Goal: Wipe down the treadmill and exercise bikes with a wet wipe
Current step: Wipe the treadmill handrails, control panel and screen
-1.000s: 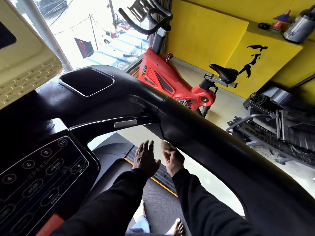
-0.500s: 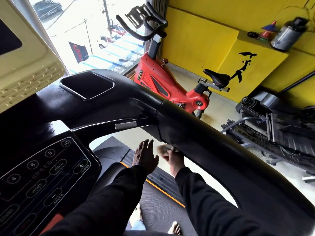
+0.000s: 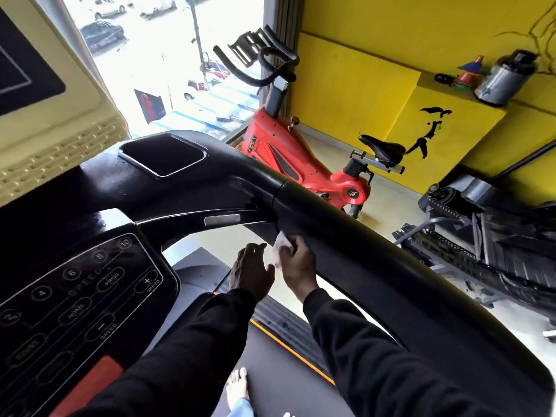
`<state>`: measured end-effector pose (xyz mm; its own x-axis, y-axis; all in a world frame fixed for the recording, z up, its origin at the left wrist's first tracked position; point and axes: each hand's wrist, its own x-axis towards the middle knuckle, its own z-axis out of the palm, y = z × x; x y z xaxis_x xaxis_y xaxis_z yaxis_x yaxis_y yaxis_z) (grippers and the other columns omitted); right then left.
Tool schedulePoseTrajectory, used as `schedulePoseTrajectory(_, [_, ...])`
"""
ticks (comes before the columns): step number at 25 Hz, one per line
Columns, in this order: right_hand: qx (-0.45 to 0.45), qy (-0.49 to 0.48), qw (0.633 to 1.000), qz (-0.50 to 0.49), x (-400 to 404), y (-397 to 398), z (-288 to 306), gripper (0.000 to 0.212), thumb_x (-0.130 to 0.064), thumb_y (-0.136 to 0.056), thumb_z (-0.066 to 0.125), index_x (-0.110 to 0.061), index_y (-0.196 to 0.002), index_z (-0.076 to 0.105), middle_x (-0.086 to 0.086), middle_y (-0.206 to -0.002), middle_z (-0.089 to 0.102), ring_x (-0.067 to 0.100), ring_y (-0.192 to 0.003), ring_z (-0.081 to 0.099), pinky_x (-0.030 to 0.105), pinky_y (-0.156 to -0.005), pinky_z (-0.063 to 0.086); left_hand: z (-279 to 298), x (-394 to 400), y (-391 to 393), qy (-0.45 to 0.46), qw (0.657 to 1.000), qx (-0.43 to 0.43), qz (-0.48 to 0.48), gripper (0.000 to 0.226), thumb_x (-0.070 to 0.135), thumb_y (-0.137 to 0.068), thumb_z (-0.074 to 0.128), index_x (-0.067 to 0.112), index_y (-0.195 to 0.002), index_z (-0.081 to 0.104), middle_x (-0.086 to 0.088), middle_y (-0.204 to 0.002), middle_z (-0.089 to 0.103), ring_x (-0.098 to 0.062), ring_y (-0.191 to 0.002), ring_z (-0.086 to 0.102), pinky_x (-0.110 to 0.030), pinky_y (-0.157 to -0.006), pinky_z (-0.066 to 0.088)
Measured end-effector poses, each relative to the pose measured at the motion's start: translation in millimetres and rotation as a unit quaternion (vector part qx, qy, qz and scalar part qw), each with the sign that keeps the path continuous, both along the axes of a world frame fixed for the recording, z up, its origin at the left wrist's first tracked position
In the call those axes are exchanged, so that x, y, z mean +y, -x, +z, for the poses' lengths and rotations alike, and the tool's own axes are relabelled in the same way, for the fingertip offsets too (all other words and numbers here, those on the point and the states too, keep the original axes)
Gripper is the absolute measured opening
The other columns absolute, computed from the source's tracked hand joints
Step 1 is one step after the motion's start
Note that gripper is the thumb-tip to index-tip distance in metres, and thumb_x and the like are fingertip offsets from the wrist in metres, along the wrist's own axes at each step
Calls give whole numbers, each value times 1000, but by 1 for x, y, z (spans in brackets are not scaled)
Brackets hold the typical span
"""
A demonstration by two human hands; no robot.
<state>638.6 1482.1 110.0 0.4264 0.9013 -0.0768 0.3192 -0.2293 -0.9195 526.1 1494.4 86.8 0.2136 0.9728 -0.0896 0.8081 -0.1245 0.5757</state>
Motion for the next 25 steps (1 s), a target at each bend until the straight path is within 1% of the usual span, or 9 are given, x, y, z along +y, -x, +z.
schedulePoseTrajectory(2, [-58, -53, 997, 19, 10, 11, 12, 4, -14, -87, 62, -16, -88, 59, 0, -83, 66, 19, -79, 60, 30, -72, 46, 8, -3, 7, -24, 999, -5, 33, 54, 19, -88, 63, 8, -139, 51, -11, -137, 53, -31, -127, 47, -39, -107, 37])
schedulePoseTrajectory(5, [-64, -93, 993, 33, 19, 24, 28, 6, -16, -87, 64, -11, -91, 63, 2, -84, 68, 17, -76, 58, 27, -72, 43, 20, -6, 23, -44, 996, 11, 79, 53, 15, -85, 64, 7, -136, 54, -15, -132, 56, -36, -122, 50, -42, -103, 39])
schedulePoseTrajectory(7, [-30, -65, 997, 29, 14, 27, 32, 9, -17, -89, 63, -9, -93, 64, 5, -86, 69, 18, -77, 58, 28, -74, 44, 32, -13, 29, -39, 995, 22, 87, 52, 15, -87, 63, 9, -138, 53, -15, -133, 55, -35, -122, 49, -41, -103, 39])
schedulePoseTrajectory(10, [32, -15, 999, 24, -3, 18, 33, 12, -20, -91, 59, -10, -92, 64, 3, -84, 66, 22, -81, 61, 35, -76, 49, 47, -25, 23, -43, 993, 28, 104, 51, 16, -89, 59, 13, -139, 51, -12, -135, 53, -31, -124, 48, -38, -103, 40])
schedulePoseTrajectory(14, [10, -3, 1000, 9, -25, -5, 39, 12, -25, -92, 57, -15, -86, 60, 8, -89, 70, 28, -88, 64, 34, -76, 47, 56, -43, 3, -54, 994, 16, 98, 49, 18, -90, 58, 15, -139, 51, -8, -135, 53, -28, -125, 47, -36, -102, 40])
schedulePoseTrajectory(16, [-11, 5, 1000, -6, -39, -22, 41, 13, -26, -92, 58, -15, -84, 60, 10, -92, 71, 29, -90, 64, 34, -76, 46, 56, -50, -13, -56, 995, 16, 80, 46, 19, -90, 58, 16, -136, 53, -6, -133, 54, -28, -124, 48, -35, -101, 40])
schedulePoseTrajectory(18, [-33, 7, 999, -24, -53, -43, 42, 15, -24, -91, 60, -10, -87, 65, 11, -92, 72, 30, -90, 65, 35, -77, 47, 56, -54, -34, -67, 997, 8, 46, 42, 20, -89, 59, 15, -131, 57, -6, -129, 56, -28, -121, 49, -35, -99, 38])
schedulePoseTrajectory(22, [-91, 10, 992, -86, -82, -88, 49, 14, -18, -87, 61, -8, -92, 70, 14, -96, 71, 31, -94, 64, 34, -83, 48, 59, -57, -83, -72, 996, -11, -55, 37, 21, -89, 61, 14, -125, 60, -6, -125, 57, -31, -118, 51, -36, -96, 39])
schedulePoseTrajectory(25, [-133, 39, 980, -144, -119, -120, 54, 16, -14, -87, 60, -6, -96, 70, 17, -100, 69, 31, -96, 62, 32, -83, 44, 61, -72, -123, -63, 989, -24, -130, 37, 22, -88, 63, 16, -124, 61, -8, -124, 57, -33, -115, 52, -38, -94, 39])
